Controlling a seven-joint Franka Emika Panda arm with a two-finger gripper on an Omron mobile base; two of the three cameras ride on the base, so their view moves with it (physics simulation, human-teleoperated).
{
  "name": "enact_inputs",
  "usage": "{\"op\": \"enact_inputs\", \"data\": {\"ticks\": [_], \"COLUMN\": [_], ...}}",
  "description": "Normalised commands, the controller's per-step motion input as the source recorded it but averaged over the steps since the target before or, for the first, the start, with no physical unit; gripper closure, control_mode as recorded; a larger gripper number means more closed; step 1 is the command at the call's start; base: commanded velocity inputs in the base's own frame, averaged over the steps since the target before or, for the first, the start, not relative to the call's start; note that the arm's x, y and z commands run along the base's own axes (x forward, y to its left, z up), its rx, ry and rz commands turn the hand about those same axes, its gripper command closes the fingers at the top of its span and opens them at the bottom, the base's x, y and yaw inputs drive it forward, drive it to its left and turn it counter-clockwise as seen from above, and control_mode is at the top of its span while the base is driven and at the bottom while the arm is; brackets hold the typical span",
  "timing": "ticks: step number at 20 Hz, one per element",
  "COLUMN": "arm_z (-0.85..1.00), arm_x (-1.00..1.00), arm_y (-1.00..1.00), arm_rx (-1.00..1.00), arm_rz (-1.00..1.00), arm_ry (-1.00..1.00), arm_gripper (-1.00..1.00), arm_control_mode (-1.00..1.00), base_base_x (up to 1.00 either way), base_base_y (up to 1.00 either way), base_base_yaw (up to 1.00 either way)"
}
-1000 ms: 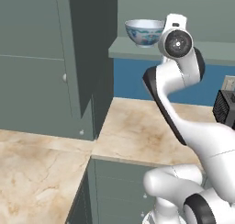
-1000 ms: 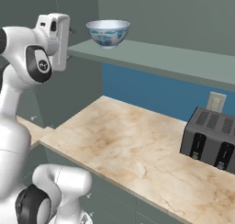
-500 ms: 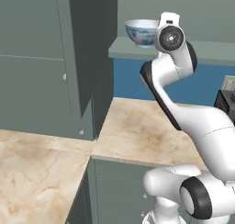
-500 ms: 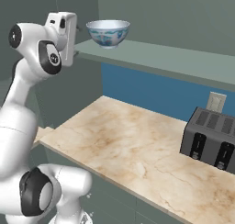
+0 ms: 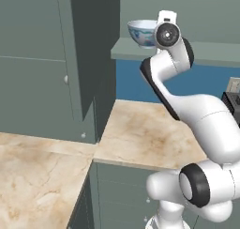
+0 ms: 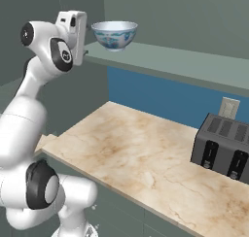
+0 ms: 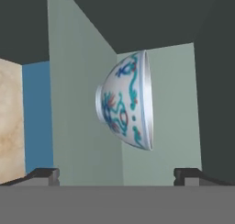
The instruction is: Pick up the bowls from the cabinet and place each bowl in front of a stool on the dining counter.
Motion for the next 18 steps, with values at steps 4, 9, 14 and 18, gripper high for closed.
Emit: {"op": "enact_inputs", "data": {"ticks": [4, 9, 14, 18], "arm_z": [0.00, 0.00, 0.00, 0.00], "arm_x": [0.40, 0.43, 0.45, 0.47], "arm_y": [-0.01, 0.00, 0.00, 0.00], "arm_rx": [0.00, 0.00, 0.00, 0.00], "arm_rz": [0.00, 0.00, 0.00, 0.00], "arm_ry": [0.02, 0.04, 0.05, 0.05], "arm_gripper": [-1.00, -1.00, -1.00, -1.00], "arm_control_mode": [-1.00, -1.00, -1.00, -1.00], "base_base_x": [0.00, 0.00, 0.00, 0.00], "base_base_y": [0.00, 0.00, 0.00, 0.00], "base_base_yaw": [0.00, 0.00, 0.00, 0.00]}}
